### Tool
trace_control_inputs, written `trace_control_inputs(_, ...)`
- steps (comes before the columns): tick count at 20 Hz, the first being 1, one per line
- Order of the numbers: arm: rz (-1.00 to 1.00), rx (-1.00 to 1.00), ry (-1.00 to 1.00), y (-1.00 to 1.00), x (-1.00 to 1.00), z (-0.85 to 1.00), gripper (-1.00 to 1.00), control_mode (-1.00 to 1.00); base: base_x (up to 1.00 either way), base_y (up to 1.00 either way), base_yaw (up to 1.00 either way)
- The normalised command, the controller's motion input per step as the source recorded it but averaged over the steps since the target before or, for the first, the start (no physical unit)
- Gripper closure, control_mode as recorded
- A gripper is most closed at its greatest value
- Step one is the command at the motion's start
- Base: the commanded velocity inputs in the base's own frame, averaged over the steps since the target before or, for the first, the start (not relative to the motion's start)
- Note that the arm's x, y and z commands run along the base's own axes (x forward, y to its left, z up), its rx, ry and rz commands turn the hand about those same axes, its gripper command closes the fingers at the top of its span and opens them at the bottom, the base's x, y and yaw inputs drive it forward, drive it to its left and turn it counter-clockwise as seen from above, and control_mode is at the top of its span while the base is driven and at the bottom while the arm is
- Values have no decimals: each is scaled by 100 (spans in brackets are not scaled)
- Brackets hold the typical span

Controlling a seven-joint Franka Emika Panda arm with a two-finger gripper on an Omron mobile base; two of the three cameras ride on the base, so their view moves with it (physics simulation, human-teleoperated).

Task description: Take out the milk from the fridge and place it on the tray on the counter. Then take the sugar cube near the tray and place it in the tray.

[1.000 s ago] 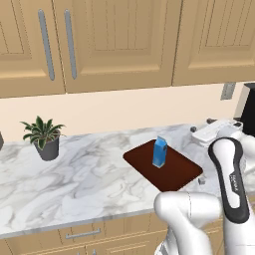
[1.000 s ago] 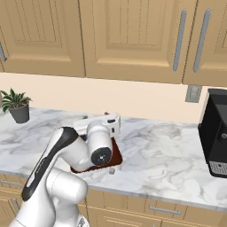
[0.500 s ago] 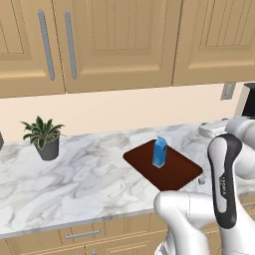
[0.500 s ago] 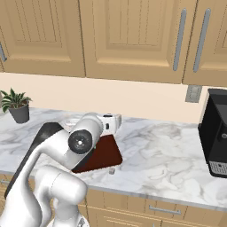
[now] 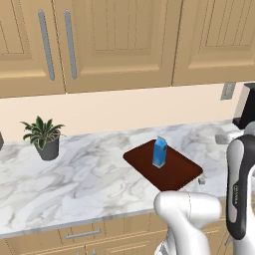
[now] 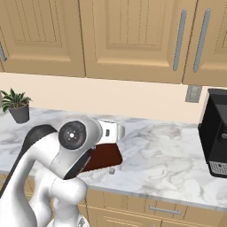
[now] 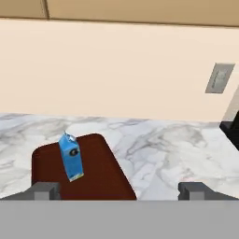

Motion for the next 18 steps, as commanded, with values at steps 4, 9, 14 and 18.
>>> trace_control_inputs(4,-7,-10,32,0,-18,0,-100,-100,0,0,0)
trace_control_inputs(9,0,-10,34,0,-2,-11,-100,-100,0,0,0)
trace_control_inputs(14,0,-7,34,0,-3,-30,-100,-100,0,0,0)
trace_control_inputs(18,0,-1,27,0,-10,-46,-100,-100,0,0,0)
